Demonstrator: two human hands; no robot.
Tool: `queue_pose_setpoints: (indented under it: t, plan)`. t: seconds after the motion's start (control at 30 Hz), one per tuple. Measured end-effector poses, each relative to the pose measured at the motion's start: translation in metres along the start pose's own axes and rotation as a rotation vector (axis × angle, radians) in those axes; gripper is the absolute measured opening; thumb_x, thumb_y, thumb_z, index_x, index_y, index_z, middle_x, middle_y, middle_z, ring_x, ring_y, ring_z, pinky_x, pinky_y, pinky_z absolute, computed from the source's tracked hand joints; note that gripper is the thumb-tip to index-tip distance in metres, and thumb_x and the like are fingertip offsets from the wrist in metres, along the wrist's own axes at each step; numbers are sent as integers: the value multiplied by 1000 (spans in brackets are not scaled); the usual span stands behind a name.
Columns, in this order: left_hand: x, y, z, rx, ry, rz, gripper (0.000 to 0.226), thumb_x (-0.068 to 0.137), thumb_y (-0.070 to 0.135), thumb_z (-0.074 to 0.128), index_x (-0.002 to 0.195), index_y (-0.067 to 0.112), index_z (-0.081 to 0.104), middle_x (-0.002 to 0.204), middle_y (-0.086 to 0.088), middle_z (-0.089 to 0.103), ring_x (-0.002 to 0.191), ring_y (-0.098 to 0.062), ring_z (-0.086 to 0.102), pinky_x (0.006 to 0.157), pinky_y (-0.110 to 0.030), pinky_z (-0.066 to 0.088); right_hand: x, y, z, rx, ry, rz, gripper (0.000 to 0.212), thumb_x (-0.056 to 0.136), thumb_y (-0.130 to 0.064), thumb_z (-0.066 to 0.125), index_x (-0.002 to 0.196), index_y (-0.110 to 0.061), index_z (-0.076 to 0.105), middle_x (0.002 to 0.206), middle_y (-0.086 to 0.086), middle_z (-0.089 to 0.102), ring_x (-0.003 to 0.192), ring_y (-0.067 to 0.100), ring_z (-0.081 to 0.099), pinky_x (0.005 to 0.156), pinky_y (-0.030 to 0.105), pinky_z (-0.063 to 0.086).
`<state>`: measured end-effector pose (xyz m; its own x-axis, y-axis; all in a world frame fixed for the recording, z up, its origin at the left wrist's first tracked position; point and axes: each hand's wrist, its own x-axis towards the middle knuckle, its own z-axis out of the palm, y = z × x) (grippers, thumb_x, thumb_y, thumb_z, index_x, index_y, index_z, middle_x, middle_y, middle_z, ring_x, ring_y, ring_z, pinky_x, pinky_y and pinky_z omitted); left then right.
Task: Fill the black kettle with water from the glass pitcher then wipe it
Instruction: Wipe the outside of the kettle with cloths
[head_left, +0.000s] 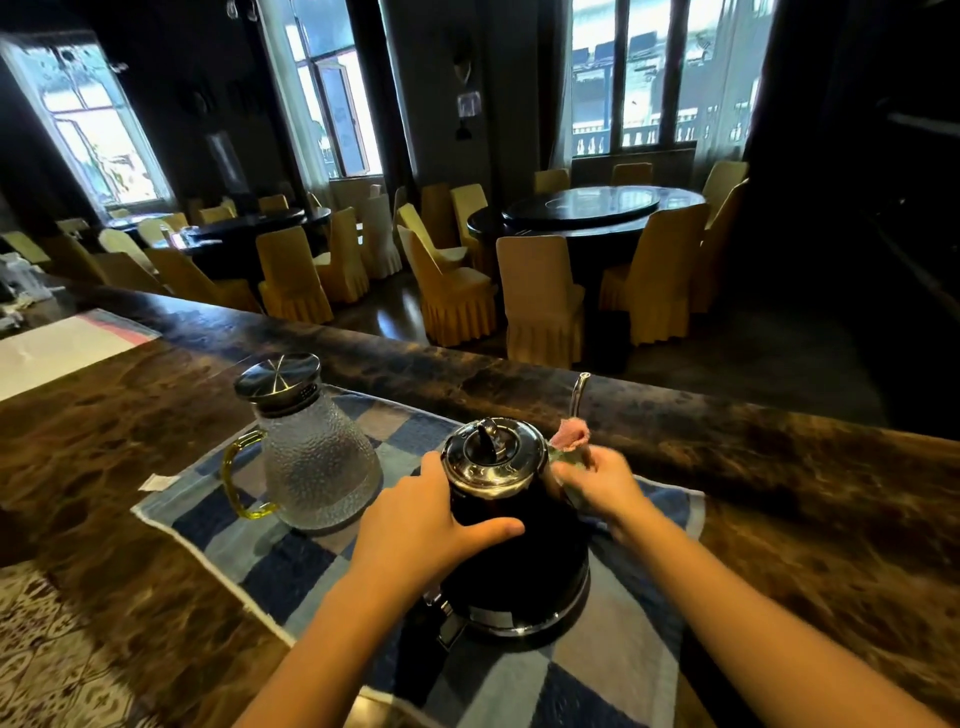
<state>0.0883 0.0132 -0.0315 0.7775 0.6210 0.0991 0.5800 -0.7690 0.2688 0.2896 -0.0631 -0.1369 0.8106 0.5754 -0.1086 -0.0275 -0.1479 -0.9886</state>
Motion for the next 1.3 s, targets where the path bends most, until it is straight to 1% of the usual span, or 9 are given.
queue_pose_setpoints:
  t: [0.23,0.33,0.5,0.63,0.73,0.87,1.03,1.17,1.3]
  plan:
    - [1,-1,2,-59,11,3,88,58,76,63,122,19,42,115,0,64,105,-22,62,71,-28,44,17,-50,-13,237,103,-196,21,86,-7,66,106,-13,65,98,3,68,89,13,63,81,25,50]
    - [2,-2,4,-70,21,7,86,58,76,63,120,20,43,115,0,64,105,-22,61,70,-27,42,-6,-5,10,139,95,-42,5,87,-13,65,92,-14,68,89,7,71,86,21,65,74,31,52]
    - [2,-3,3,-59,21,14,90,57,78,62,123,19,42,116,-1,64,106,-23,62,75,-30,47,-15,9,11,-10,-23,127,32,89,-45,55,100,-18,68,104,10,72,98,25,67,93,46,53]
    - [3,-4,4,-44,17,15,90,57,78,61,121,19,42,116,-3,65,105,-23,62,77,-32,50,-63,-11,11,89,-126,-195,33,102,-24,39,133,-31,46,140,-13,47,125,-7,44,107,13,32]
    - [5,-3,5,-50,19,12,90,56,78,62,122,19,42,117,-2,65,107,-23,61,77,-32,48,-112,-16,8,169,-134,-265,28,99,-25,37,122,-36,48,124,-24,53,107,-24,49,85,2,41]
    - [6,-3,3,-58,7,15,87,57,77,63,118,18,43,116,-3,65,106,-25,62,78,-34,51,-113,-37,4,204,-98,-335,27,99,-43,36,103,-29,59,111,-2,63,106,6,59,89,23,47]
    - [3,-2,1,-80,-3,9,89,57,76,64,120,17,41,119,-4,63,110,-25,60,81,-33,49,-61,-16,19,75,107,-222,26,99,-25,46,77,-12,52,73,2,51,76,14,49,73,34,39]
    - [4,-4,3,-80,-15,3,87,56,77,64,116,18,41,118,-4,63,108,-25,61,78,-34,50,-90,19,19,127,276,-188,32,85,-31,53,69,-3,51,78,18,52,75,25,51,69,38,41]
    - [6,-5,5,-80,-4,9,88,56,77,64,116,17,41,116,-4,63,106,-24,61,73,-31,48,-118,4,20,213,185,-291,10,85,6,53,87,-4,54,82,14,56,73,17,58,65,26,49]
